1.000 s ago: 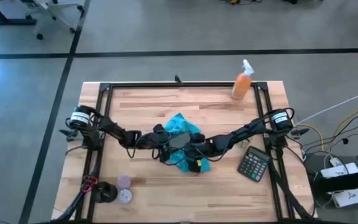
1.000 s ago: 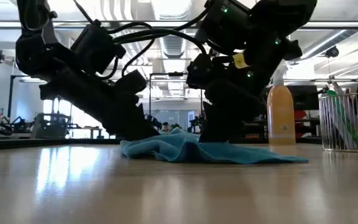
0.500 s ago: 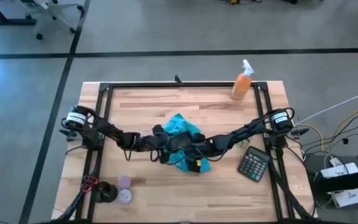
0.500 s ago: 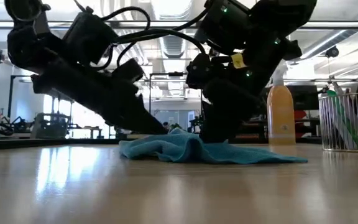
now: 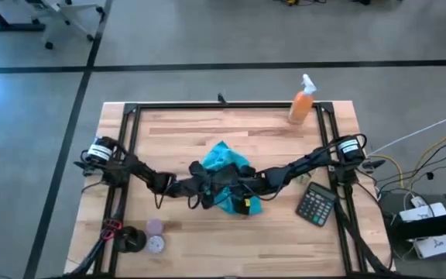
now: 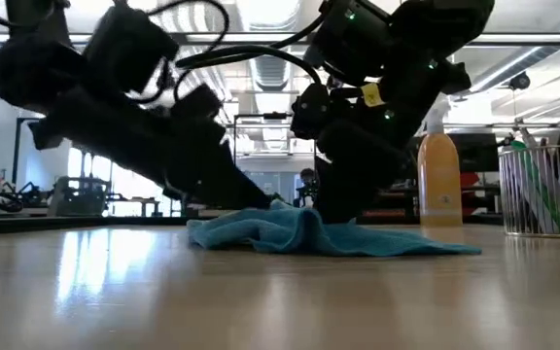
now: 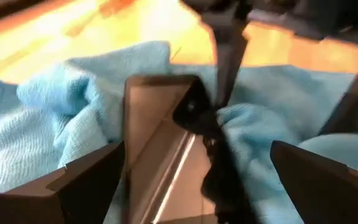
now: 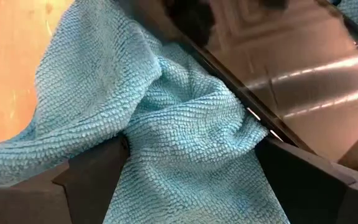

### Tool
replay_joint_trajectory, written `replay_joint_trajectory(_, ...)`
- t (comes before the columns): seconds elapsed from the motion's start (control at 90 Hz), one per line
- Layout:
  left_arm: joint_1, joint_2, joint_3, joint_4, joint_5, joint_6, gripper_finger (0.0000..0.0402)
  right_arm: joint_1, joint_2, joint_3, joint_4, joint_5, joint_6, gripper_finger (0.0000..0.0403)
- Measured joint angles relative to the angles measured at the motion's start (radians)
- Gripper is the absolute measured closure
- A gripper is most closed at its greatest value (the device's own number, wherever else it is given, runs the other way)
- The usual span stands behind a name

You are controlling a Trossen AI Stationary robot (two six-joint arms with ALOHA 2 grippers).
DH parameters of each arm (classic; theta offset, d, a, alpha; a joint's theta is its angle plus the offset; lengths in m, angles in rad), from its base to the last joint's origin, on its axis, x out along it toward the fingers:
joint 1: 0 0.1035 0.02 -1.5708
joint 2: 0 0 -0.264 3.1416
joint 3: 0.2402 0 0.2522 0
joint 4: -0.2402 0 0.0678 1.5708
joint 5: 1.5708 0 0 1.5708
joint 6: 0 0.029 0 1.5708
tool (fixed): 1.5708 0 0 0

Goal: Apply microfiber cloth
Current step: Wipe the front and back of the black cellphone using the blue microfiber cloth

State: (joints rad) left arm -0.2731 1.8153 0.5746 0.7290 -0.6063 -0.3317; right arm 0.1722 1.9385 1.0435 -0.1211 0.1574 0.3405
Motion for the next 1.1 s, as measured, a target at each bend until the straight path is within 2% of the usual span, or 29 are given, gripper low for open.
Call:
replay_joint_trajectory(0.078,-0.001,0.012,0.002,-0.026,-0.045,-0.009,0.0012,0.000,0.000,0.000,0.000,0.000,0.000,0.0053)
replay_joint_trajectory(0.211,0.008,0.062,0.003,-0.001,-0.055,-0.033,0.0012,0.000,0.000,0.000,0.000,0.000,0.000,0.0053)
replay_joint_trajectory(0.389,0.012,0.104,0.005,0.071,-0.038,-0.029,0.0013,0.000,0.000,0.000,0.000,0.001,0.000,0.0053)
replay_joint_trajectory(0.644,-0.001,0.053,0.014,0.053,-0.033,0.032,0.0013,0.000,0.000,0.001,-0.001,0.001,0.000,0.0053)
replay_joint_trajectory(0.878,0.007,0.148,0.055,0.043,-0.044,-0.016,0.0013,0.000,0.000,0.000,0.001,0.004,0.001,0.0053)
replay_joint_trajectory(1.1,0.009,0.157,0.063,0.044,-0.048,-0.014,0.0013,0.000,0.000,0.000,0.000,0.004,0.000,0.0053)
